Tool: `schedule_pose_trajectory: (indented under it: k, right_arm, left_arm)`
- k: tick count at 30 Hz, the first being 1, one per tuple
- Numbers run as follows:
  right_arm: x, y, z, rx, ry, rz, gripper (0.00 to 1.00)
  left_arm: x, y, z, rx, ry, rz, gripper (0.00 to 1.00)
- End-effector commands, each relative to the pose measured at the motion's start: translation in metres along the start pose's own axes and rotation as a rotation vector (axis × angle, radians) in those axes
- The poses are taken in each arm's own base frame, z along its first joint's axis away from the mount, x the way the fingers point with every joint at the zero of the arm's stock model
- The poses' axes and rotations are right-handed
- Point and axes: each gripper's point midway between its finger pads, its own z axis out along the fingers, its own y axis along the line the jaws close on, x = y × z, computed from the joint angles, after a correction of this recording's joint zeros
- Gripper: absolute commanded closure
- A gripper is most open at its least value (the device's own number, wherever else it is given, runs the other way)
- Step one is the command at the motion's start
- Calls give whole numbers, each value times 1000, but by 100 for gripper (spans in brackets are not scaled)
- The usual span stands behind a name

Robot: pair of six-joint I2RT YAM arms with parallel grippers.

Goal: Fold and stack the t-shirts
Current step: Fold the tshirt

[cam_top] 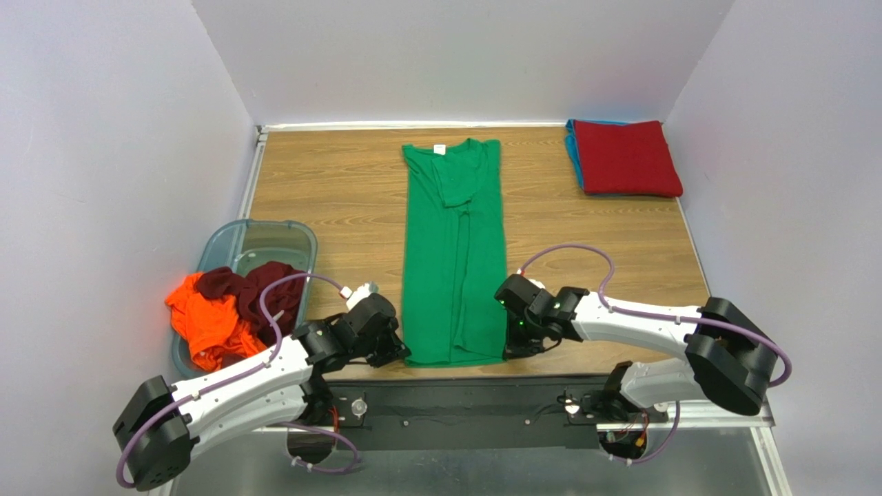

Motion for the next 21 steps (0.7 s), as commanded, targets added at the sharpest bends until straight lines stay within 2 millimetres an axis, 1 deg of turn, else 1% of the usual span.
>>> schedule_pose_trajectory:
  k: [1,2,3,6,8,9,10,11,12,13,14,15,16,17,18,19,20,21]
  right_arm:
    - [-3,5,-3,-29,-23,-50,91]
    - [-9,12,-8,-48,-43,-57,91]
    - [-16,13,-10,-42,-74,-57,96]
    - [-28,24,-17,-59,-117,-65,99]
    - [-35,25,-19,-47,-146,-78,99]
    - [-43,30,-24,-52,-169,-82,99]
    - [-48,31,-27,-47,-190,-97,99]
    - [-56,32,-30,-34,-225,-103,99]
    - [-61,32,-31,-27,-241,-110,99]
    - [-72,40,-38,-39,-272,-124,99]
    - [-79,41,-40,-26,-295,-129,99]
    - [-83,43,-40,-20,-300,-135,99]
    - [-94,49,-45,-26,-324,-142,99]
    - [-98,50,-46,-22,-332,-146,99]
    - [-106,51,-49,-11,-355,-143,99]
    - [-113,50,-48,5,-366,-147,99]
    - [-121,54,-52,3,-388,-146,99]
    - [-128,53,-54,14,-407,-145,99]
  left_arm:
    - [-4,-7,-7,28,-14,9,100]
    - [-6,-9,-9,30,-28,5,100]
    - [-9,-11,-12,39,-42,1,100]
    - [-20,-24,-17,81,-97,-14,100]
    - [-32,-36,-24,117,-149,-13,100]
    - [-37,-42,-26,133,-169,-10,100]
    - [-42,-47,-28,140,-192,-9,100]
    - [-54,-58,-33,168,-242,1,100]
    - [-58,-59,-34,166,-261,12,100]
    - [-66,-72,-37,197,-287,25,100]
    - [-70,-78,-38,209,-299,37,100]
    - [-80,-82,-38,210,-323,59,100]
    - [-83,-81,-32,186,-315,74,100]
    - [-89,-89,-34,191,-324,88,100]
    - [-94,-90,-32,179,-330,106,100]
    - [-106,-86,-26,138,-345,117,100]
    - [-112,-94,-28,148,-351,131,100]
    - [-118,-98,-27,147,-358,144,100]
